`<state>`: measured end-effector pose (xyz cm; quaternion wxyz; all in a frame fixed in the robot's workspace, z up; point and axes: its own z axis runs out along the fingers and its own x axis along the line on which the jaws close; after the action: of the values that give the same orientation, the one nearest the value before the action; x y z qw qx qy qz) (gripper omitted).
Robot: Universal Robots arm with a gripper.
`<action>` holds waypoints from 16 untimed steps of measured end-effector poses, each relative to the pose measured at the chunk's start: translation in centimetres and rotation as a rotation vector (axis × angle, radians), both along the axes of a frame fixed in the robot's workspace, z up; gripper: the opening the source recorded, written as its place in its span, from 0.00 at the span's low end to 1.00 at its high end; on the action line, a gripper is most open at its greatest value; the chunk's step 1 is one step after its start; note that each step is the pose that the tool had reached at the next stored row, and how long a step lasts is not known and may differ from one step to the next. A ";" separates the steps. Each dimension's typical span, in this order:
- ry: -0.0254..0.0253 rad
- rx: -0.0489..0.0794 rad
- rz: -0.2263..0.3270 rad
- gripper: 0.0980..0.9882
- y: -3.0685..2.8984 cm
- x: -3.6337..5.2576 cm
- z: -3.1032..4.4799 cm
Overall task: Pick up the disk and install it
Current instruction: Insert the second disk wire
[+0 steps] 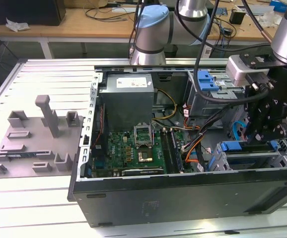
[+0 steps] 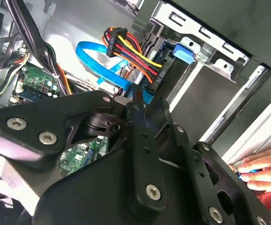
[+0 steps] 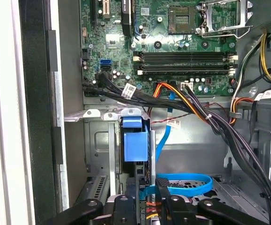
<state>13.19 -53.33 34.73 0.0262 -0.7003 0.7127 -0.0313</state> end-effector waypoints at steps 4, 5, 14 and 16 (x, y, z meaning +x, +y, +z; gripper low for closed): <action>-0.0037 -0.001 0.000 0.23 0.32 -0.01 0.73; -0.0040 -0.003 0.000 0.23 0.49 -0.01 0.86; -0.0040 -0.059 0.000 0.23 2.99 -0.01 2.11; -0.0040 -0.068 0.000 0.22 3.26 -0.01 2.37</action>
<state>13.17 -50.07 37.10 0.0038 -0.7008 0.7111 -0.0569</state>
